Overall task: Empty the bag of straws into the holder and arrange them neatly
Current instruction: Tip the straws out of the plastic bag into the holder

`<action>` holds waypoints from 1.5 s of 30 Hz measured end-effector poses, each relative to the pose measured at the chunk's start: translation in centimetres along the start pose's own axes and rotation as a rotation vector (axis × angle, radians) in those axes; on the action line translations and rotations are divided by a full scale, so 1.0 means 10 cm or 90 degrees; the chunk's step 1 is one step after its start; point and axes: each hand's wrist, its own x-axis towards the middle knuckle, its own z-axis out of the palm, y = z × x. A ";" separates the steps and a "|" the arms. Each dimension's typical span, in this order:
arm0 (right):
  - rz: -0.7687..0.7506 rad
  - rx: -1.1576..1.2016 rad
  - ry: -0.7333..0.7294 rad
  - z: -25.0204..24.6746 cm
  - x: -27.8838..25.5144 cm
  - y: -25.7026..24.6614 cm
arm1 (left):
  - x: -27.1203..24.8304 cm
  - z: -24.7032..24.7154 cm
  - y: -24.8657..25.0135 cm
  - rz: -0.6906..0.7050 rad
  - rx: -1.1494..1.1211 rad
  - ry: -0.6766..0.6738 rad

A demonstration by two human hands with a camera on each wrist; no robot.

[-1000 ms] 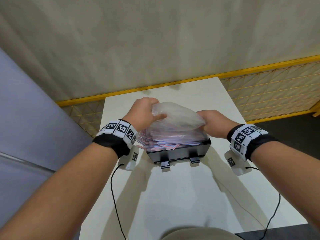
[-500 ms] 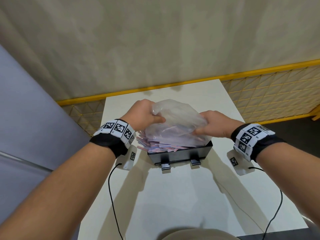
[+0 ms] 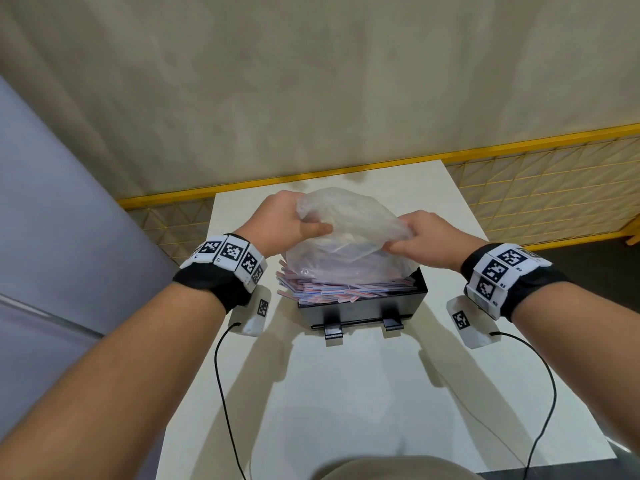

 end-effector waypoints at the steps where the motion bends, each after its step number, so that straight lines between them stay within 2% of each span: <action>1: -0.004 0.005 0.008 -0.02 0.00 -0.02 | -0.01 -0.01 0.01 0.010 0.006 0.007; 8: -0.011 0.028 0.032 -0.08 0.02 -0.10 | -0.08 -0.09 -0.02 0.006 -0.009 0.009; 12: 0.028 0.000 -0.007 -0.03 0.04 -0.07 | -0.11 -0.06 -0.04 0.002 -0.054 0.050; 14: 0.048 0.040 -0.031 0.01 0.06 0.00 | -0.09 -0.04 -0.03 -0.007 -0.077 0.068; 17: 0.065 0.168 -0.022 0.04 0.07 0.16 | -0.07 -0.07 -0.04 -0.076 -0.123 0.019; 19: 0.069 0.189 -0.015 0.06 0.06 0.24 | -0.05 -0.07 -0.09 -0.108 -0.085 -0.034; 23: 0.073 0.135 -0.031 0.11 0.07 0.35 | -0.07 0.02 -0.19 -0.063 -0.004 -0.043; 31: 0.059 0.102 -0.032 0.14 0.10 0.35 | -0.09 0.06 -0.12 -0.022 -0.028 -0.020; 42: 0.041 0.078 -0.024 0.08 0.11 0.34 | -0.05 0.12 -0.05 -0.046 0.017 -0.020; 45: 0.040 0.085 -0.017 0.02 0.11 0.31 | -0.04 0.12 -0.02 -0.040 0.026 0.005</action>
